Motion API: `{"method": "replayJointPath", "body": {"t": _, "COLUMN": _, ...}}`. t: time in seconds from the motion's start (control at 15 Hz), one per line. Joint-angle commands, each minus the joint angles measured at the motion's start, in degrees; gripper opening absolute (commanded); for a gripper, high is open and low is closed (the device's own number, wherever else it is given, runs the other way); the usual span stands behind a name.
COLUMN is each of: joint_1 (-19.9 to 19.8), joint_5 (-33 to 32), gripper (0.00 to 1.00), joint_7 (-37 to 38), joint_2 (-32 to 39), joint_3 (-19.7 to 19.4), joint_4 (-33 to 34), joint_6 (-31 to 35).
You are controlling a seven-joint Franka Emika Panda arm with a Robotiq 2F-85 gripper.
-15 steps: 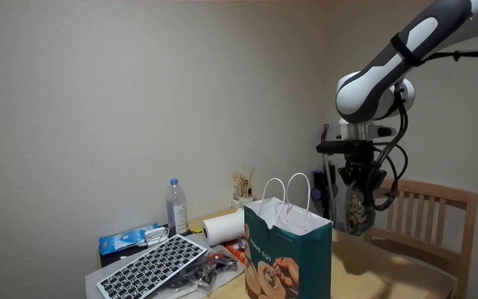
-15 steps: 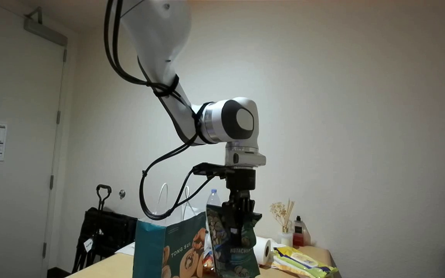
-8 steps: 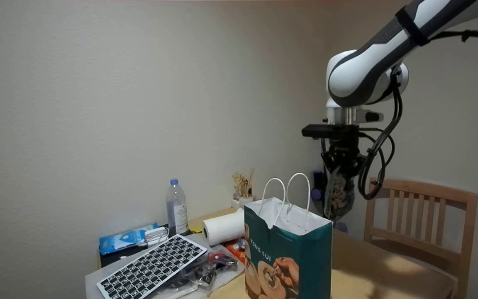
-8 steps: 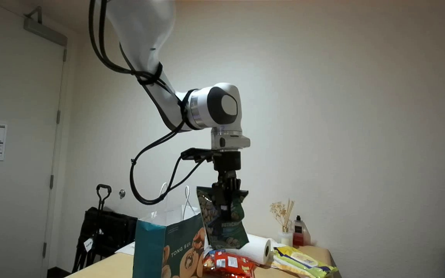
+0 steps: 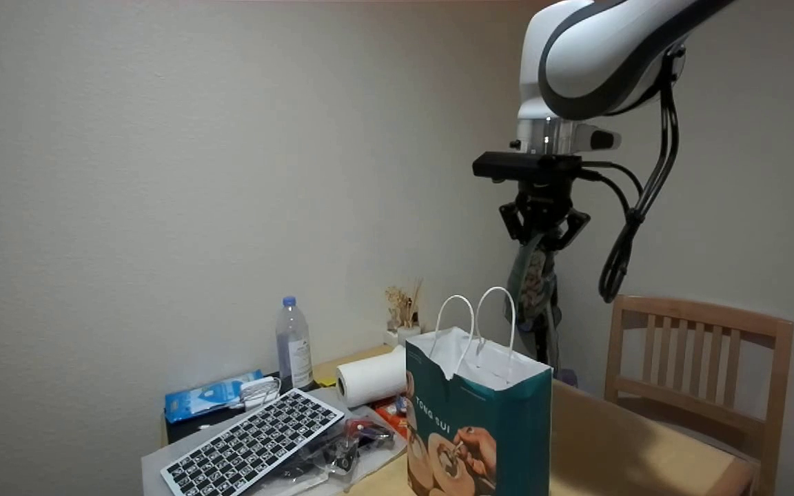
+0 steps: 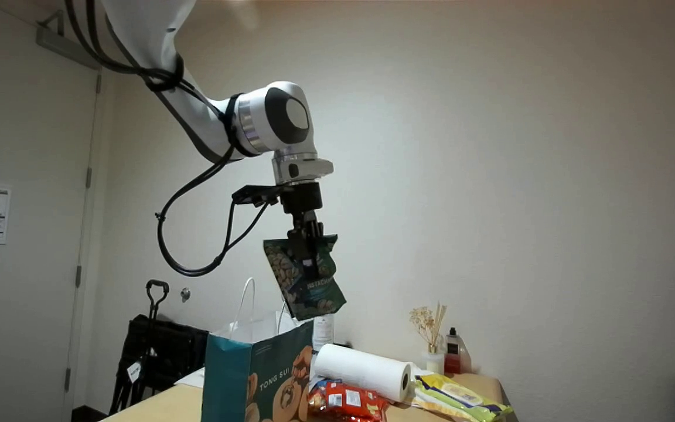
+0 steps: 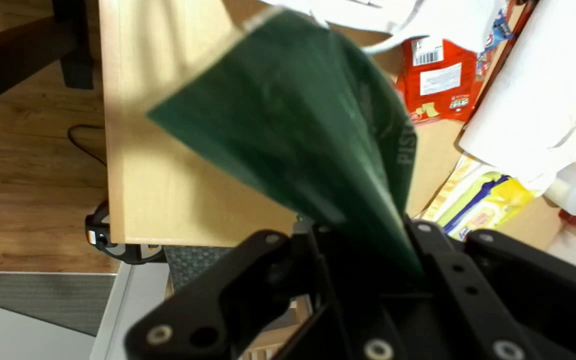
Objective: Put the green packet in the bag
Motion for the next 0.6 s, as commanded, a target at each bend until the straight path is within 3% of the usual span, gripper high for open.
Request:
{"method": "replayJointPath", "body": {"t": 0.0, "joint_1": 0.15, "joint_5": -4.57, "gripper": 0.06, "joint_7": 2.11, "joint_2": -1.99, "joint_3": 4.48, "joint_4": 1.18, "joint_6": -1.71}}
{"method": "replayJointPath", "body": {"t": 0.53, "joint_1": 1.93, "joint_5": -18.01, "gripper": 0.06, "joint_7": 7.89, "joint_2": -1.80, "joint_3": 13.76, "joint_4": 3.89, "joint_6": -0.67}}
